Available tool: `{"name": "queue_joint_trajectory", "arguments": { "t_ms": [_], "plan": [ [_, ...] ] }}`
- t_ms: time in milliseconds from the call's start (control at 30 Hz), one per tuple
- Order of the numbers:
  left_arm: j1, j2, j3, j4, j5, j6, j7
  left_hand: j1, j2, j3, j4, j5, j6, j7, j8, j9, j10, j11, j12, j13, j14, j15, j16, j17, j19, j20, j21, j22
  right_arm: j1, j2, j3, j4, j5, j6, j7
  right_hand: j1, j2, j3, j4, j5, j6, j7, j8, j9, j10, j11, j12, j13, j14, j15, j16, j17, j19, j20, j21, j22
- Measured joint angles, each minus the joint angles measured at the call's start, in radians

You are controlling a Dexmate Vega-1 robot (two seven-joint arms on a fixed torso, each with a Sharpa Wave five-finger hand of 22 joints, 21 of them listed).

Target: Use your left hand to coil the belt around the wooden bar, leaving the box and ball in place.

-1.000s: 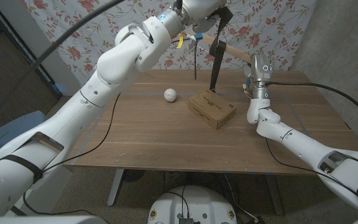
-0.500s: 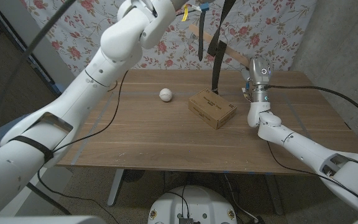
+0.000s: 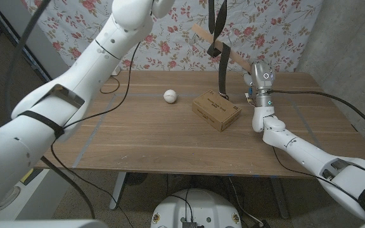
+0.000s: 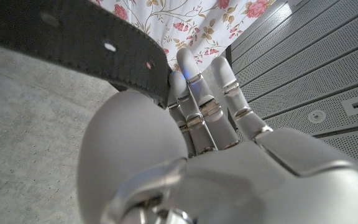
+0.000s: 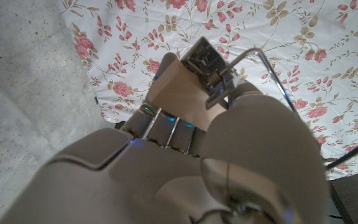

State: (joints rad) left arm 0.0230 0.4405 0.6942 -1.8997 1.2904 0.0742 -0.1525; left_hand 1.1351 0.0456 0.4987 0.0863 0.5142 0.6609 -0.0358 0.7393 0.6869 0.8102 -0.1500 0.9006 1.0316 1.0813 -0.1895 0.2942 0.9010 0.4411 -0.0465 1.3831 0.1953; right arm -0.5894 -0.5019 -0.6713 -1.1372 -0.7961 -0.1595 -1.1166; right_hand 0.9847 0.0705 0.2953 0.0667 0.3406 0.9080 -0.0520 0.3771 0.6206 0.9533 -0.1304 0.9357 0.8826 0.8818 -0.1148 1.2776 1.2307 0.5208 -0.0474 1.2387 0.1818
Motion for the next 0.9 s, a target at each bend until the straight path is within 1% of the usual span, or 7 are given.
{"name": "queue_joint_trajectory", "arguments": {
  "t_ms": [267, 433, 467, 500, 567, 667, 900],
  "plan": [
    [-0.092, -0.025, 0.048, 0.105, 0.016, 0.038, -0.011, 0.0, 0.0, 0.001, 0.001, -0.001, 0.0, 0.0, 0.0, 0.0, 0.004, -0.003, -0.008, -0.004, 0.005, -0.005, -0.005, 0.0, 0.0, 0.0, 0.0, -0.005, -0.011, 0.05, 0.07, 0.051, -0.084, 0.055, 0.0, 0.0, 0.0, -0.004, 0.004, 0.0, 0.0, 0.0, -0.004, 0.0, -0.002, 0.002, 0.0, 0.0, -0.006, -0.001, 0.0, 0.001, -0.007, 0.0, -0.006, 0.0],
    [-0.146, -0.039, 0.08, 0.173, 0.007, 0.057, -0.052, 0.0, 0.0, 0.001, 0.001, -0.001, 0.004, -0.004, 0.0, 0.0, 0.01, -0.005, -0.009, -0.008, 0.005, -0.005, -0.008, 0.0, 0.0, 0.0, 0.0, -0.002, -0.031, 0.093, 0.154, 0.066, -0.194, 0.12, 0.0, 0.0, 0.0, -0.004, 0.004, 0.004, -0.006, -0.006, -0.004, 0.0, -0.001, 0.002, -0.004, -0.003, -0.009, 0.002, 0.001, 0.0, -0.015, 0.001, -0.008, 0.0],
    [-0.157, -0.042, 0.085, 0.186, 0.003, 0.06, -0.052, 0.0, 0.0, 0.001, 0.001, -0.001, 0.004, -0.004, 0.0, 0.0, 0.011, -0.004, -0.012, -0.008, 0.005, -0.005, -0.008, 0.0, 0.0, 0.0, 0.0, -0.002, -0.031, 0.094, 0.155, 0.067, -0.194, 0.12, 0.0, 0.0, 0.0, -0.004, 0.004, 0.004, -0.006, -0.006, -0.004, 0.0, -0.002, 0.002, -0.008, -0.003, -0.009, 0.002, 0.001, 0.0, -0.015, 0.001, -0.008, 0.0],
    [-0.162, -0.043, 0.087, 0.191, 0.003, 0.06, -0.063, 0.0, 0.0, 0.001, 0.001, -0.001, 0.004, -0.004, 0.0, 0.0, 0.011, -0.004, -0.014, -0.008, 0.005, -0.005, -0.008, 0.0, 0.0, 0.0, -0.001, -0.002, -0.041, 0.11, 0.189, 0.067, -0.248, 0.149, 0.0, 0.0, 0.0, -0.007, 0.007, 0.004, -0.006, -0.006, -0.004, 0.0, -0.003, 0.0, -0.008, -0.003, -0.009, 0.002, 0.001, 0.0, -0.018, -0.002, -0.011, 0.0],
    [-0.184, -0.048, 0.1, 0.218, -0.005, 0.064, -0.081, 0.0, 0.0, 0.001, 0.001, -0.001, 0.004, -0.004, 0.0, -0.001, 0.015, -0.008, -0.016, -0.01, 0.005, -0.005, -0.012, 0.0, 0.0, 0.0, -0.005, -0.002, -0.042, 0.113, 0.195, 0.067, -0.287, 0.174, 0.0, 0.0, 0.0, -0.008, 0.008, 0.004, -0.006, -0.006, -0.004, -0.003, -0.005, -0.002, -0.008, -0.003, -0.009, 0.002, 0.001, 0.0, -0.021, -0.004, -0.015, 0.0],
    [-0.211, -0.054, 0.118, 0.249, -0.033, 0.07, -0.14, 0.0, 0.0, 0.001, 0.001, -0.001, 0.004, -0.004, 0.0, -0.006, 0.016, -0.009, -0.016, -0.012, 0.005, -0.005, -0.013, 0.0, 0.0, 0.0, -0.005, -0.005, -0.063, 0.147, 0.266, 0.058, -0.361, 0.224, 0.0, 0.0, 0.0, -0.005, 0.011, 0.004, -0.01, -0.009, -0.004, -0.005, -0.007, -0.003, -0.013, -0.007, -0.017, 0.004, 0.001, -0.003, -0.025, 0.0, -0.015, 0.0],
    [-0.256, -0.065, 0.155, 0.312, -0.077, 0.071, -0.209, 0.0, 0.0, 0.001, 0.002, -0.007, 0.004, -0.004, 0.0, -0.016, 0.018, -0.007, -0.023, -0.026, 0.005, -0.005, -0.019, 0.0, 0.0, 0.0, -0.005, -0.005, -0.095, 0.191, 0.355, 0.017, -0.48, 0.319, 0.0, 0.003, -0.003, 0.01, 0.035, 0.012, -0.01, -0.009, -0.004, -0.005, -0.007, -0.003, -0.015, -0.01, -0.018, 0.004, -0.006, -0.004, -0.027, 0.002, -0.015, 0.002]
  ]
}}
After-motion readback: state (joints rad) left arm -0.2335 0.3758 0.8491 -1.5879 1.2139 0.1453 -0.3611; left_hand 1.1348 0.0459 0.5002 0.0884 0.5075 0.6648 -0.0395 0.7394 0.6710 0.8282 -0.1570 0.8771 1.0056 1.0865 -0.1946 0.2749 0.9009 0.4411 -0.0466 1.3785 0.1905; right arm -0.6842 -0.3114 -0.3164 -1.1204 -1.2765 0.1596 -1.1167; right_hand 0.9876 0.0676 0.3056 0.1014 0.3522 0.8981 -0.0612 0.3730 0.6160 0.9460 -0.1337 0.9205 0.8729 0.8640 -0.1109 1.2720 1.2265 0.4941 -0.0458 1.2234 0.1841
